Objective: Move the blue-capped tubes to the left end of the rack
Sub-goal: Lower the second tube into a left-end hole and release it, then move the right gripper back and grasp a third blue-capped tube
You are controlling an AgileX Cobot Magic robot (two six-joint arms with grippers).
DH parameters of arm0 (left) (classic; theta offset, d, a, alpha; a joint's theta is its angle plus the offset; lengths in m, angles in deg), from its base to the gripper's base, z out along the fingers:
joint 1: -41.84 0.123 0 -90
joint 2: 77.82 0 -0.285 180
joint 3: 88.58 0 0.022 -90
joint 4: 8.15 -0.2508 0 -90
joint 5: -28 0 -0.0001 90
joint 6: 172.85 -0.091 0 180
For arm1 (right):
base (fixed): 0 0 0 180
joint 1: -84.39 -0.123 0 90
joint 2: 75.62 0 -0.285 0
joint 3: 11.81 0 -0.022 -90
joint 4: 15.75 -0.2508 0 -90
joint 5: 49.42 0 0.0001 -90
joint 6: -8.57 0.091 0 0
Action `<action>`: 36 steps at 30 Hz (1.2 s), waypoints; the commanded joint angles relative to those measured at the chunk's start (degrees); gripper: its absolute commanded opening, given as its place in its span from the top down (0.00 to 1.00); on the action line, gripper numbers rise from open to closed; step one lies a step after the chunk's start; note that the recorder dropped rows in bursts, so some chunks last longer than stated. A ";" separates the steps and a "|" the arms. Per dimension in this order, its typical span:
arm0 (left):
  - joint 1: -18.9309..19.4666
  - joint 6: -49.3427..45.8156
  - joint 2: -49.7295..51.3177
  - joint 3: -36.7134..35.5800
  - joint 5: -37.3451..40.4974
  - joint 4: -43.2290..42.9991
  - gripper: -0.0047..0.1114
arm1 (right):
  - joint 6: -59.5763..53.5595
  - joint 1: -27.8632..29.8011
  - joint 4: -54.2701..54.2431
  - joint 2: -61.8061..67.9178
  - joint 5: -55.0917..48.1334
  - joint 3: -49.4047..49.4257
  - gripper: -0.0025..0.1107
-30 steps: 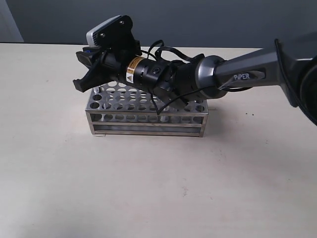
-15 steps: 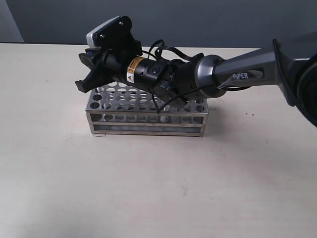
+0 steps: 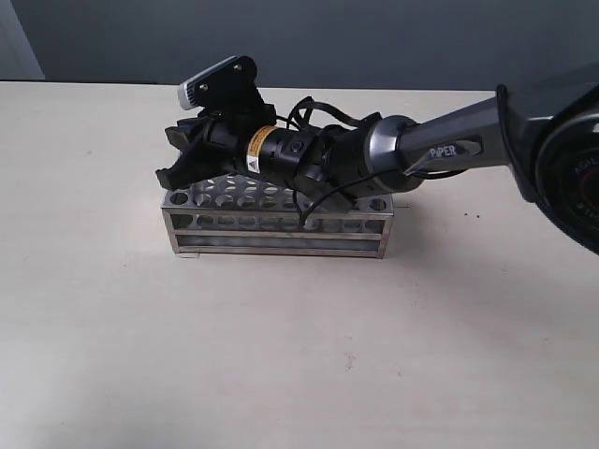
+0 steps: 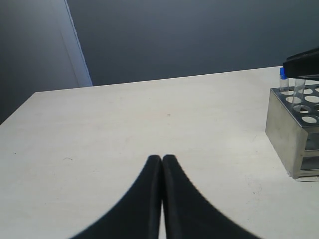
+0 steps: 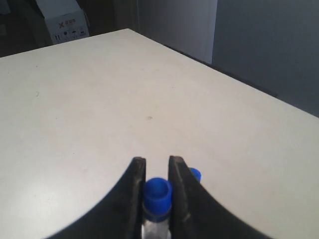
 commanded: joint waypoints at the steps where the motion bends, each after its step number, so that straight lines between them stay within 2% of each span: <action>1: -0.39 0.20 0.26 0.11 -0.77 0.01 0.96 | 0.91 0.54 0.52 0.79 -0.39 0.09 0.98; 10: -0.39 0.20 0.26 0.11 -0.77 0.01 0.96 | 0.91 0.54 0.52 0.79 -0.62 0.09 0.98; 13: -0.39 0.20 0.26 0.11 -0.77 0.01 0.96 | 1.96 0.54 1.93 0.79 -0.62 0.09 0.86; 15: -0.39 0.20 0.26 0.11 -0.77 0.01 0.96 | 3.65 0.54 4.50 0.79 -0.62 0.09 0.73; 17: -0.39 0.20 0.26 0.11 -0.77 0.01 0.96 | 5.52 0.54 5.89 0.79 -0.66 0.09 0.65; 22: -0.39 0.20 0.26 0.11 -0.77 0.01 0.96 | 6.16 0.54 6.02 -0.25 -0.17 0.09 0.64; 28: -0.39 0.20 0.26 0.11 -0.77 0.01 0.96 | 3.06 1.63 4.75 -8.49 -4.42 0.09 0.64; 33: -0.39 0.20 0.26 0.11 -0.77 0.01 0.96 | 1.56 5.55 4.98 -14.99 -11.98 0.36 0.64; 36: -0.39 0.20 0.26 0.11 -0.77 0.01 0.96 | 1.44 8.64 4.74 -17.94 -10.50 4.40 0.64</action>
